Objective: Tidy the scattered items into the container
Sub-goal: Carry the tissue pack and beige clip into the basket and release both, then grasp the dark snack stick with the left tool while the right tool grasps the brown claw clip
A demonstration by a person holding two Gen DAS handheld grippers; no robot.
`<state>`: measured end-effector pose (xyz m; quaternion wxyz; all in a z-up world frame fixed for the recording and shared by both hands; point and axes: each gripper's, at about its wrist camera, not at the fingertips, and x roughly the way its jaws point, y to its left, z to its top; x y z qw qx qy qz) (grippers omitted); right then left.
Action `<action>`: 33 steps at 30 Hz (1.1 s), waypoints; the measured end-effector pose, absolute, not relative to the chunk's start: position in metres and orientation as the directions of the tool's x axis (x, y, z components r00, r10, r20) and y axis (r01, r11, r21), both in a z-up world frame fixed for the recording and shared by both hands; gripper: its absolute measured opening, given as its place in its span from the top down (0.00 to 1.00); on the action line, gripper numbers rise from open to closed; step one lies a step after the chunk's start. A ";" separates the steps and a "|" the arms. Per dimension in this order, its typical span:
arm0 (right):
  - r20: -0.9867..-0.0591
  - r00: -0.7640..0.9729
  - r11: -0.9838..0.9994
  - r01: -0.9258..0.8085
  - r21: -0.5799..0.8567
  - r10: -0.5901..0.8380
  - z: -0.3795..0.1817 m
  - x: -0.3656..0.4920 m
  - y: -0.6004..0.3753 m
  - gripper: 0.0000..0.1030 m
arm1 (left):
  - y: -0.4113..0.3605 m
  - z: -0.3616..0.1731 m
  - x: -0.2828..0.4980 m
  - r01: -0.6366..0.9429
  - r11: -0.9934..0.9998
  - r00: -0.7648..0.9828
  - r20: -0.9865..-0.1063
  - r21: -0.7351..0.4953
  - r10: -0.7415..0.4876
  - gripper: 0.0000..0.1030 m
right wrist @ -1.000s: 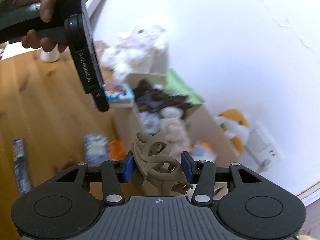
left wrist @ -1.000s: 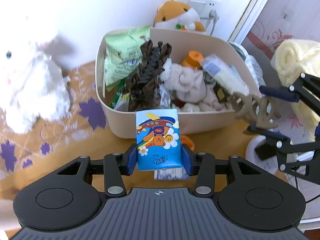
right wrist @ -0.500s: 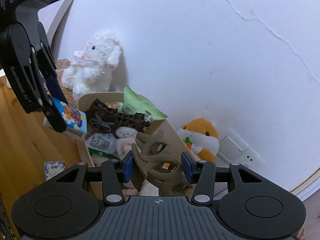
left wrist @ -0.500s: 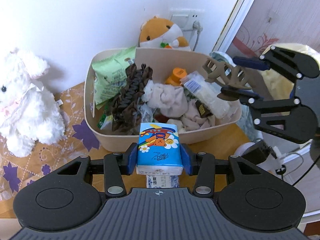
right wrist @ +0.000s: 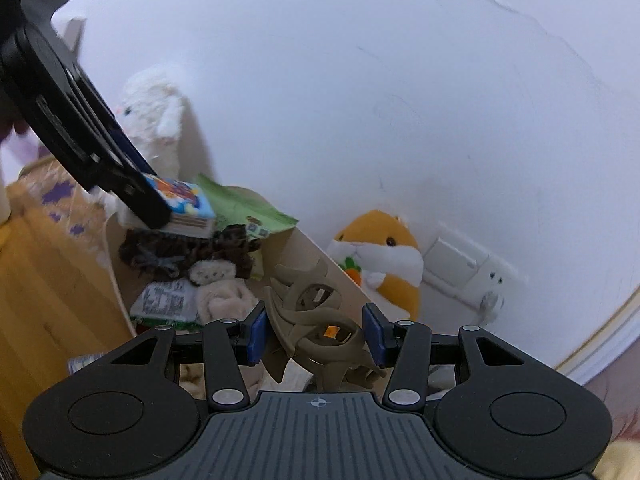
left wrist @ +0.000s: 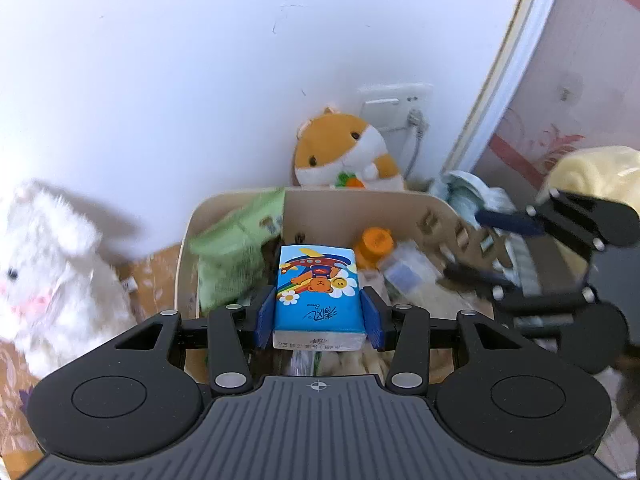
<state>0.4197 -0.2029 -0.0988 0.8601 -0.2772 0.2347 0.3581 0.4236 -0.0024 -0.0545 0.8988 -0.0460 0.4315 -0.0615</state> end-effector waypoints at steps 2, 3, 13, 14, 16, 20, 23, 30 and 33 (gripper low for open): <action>-0.613 0.628 0.621 -0.736 -0.269 0.479 -0.103 0.427 -0.202 0.55 | -0.011 -0.060 0.437 0.051 0.991 0.619 -0.775 -0.123 -0.128 0.55; -0.620 0.624 0.635 -0.731 -0.248 0.477 -0.106 0.430 -0.201 0.55 | -0.015 -0.064 0.443 0.041 0.992 0.614 -0.780 -0.117 -0.117 0.55; -0.706 0.569 0.695 -0.703 -0.151 0.422 -0.138 0.440 -0.190 0.54 | -0.036 -0.098 0.457 0.012 1.000 0.579 -0.815 -0.014 -0.018 0.37; -0.706 0.566 0.698 -0.702 -0.141 0.426 -0.138 0.440 -0.191 0.50 | -0.035 -0.098 0.455 0.010 1.000 0.583 -0.813 -0.012 -0.016 0.32; -0.708 0.557 0.704 -0.700 -0.118 0.435 -0.137 0.441 -0.194 0.43 | -0.032 -0.098 0.452 0.009 1.000 0.589 -0.808 -0.007 -0.011 0.29; -0.704 0.551 0.700 -0.706 -0.107 0.448 -0.137 0.437 -0.197 0.38 | -0.024 -0.096 0.447 0.003 1.000 0.582 -0.813 -0.016 -0.015 0.26; -0.699 0.556 0.702 -0.704 -0.109 0.449 -0.135 0.433 -0.198 0.28 | -0.019 -0.094 0.442 -0.005 1.000 0.581 -0.814 -0.017 -0.011 0.26; -0.663 0.571 0.695 -0.711 -0.103 0.485 -0.122 0.415 -0.204 0.20 | -0.010 -0.082 0.419 -0.020 0.999 0.619 -0.785 -0.038 -0.017 0.23; -0.626 0.582 0.690 -0.717 -0.095 0.519 -0.112 0.399 -0.209 0.15 | -0.008 -0.075 0.406 0.007 0.998 0.626 -0.778 -0.066 -0.056 0.23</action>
